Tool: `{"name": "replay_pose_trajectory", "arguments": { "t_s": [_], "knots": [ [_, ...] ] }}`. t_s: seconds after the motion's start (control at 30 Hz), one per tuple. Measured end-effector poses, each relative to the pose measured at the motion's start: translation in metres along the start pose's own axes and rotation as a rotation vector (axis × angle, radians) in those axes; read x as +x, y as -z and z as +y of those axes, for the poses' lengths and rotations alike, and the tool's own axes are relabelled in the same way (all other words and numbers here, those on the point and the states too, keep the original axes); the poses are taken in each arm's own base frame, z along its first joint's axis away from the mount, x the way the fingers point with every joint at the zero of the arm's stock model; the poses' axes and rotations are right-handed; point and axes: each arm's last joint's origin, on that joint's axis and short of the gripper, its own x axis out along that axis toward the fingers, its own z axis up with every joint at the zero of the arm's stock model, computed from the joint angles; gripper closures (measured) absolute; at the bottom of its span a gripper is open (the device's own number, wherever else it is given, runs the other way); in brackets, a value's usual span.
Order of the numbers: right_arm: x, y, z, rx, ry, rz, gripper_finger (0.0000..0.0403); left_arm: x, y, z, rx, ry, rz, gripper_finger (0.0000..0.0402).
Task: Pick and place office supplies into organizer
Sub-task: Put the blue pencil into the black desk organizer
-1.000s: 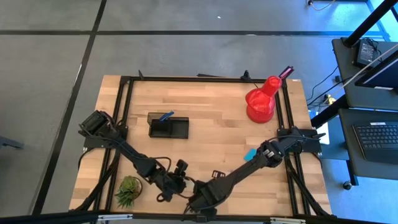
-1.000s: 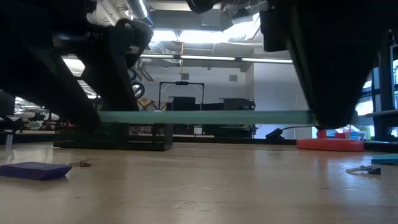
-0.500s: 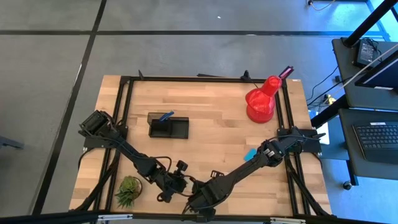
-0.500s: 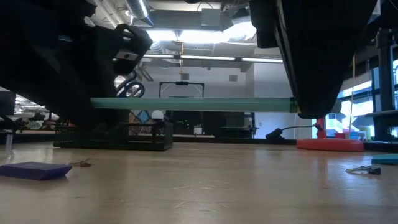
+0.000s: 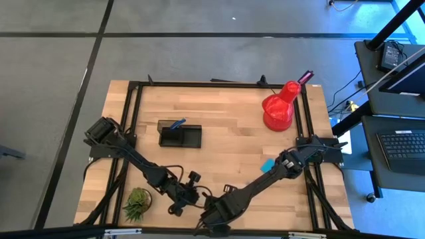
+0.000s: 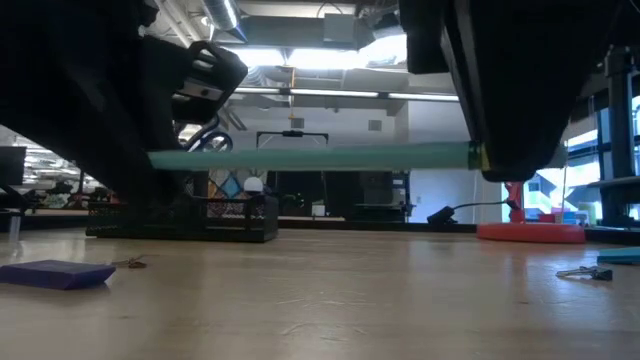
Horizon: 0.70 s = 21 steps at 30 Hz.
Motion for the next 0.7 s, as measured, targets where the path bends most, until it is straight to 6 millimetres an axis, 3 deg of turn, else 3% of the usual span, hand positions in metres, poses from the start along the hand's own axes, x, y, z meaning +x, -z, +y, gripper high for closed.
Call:
{"name": "replay_pose_trajectory", "arguments": {
  "t_s": [0.27, 0.4, 0.6, 0.7],
  "knots": [
    [-0.017, 0.007, -0.001, -0.027, 0.035, -0.023, 0.0317, -0.012, -0.007, 0.004, -0.035, 0.035, -0.033, 0.0386],
    [-0.046, 0.012, -0.005, -0.079, 0.029, -0.063, 0.0293, -0.024, -0.013, 0.007, -0.050, 0.051, -0.068, 0.0386],
    [-0.105, 0.033, -0.007, -0.136, 0.085, -0.273, 0.0282, -0.047, -0.022, 0.010, -0.052, 0.114, -0.115, 0.0388],
    [-0.121, 0.037, -0.009, -0.133, 0.070, -0.323, 0.0282, -0.056, -0.027, 0.010, -0.025, 0.149, -0.158, 0.0388]
  ]
}}
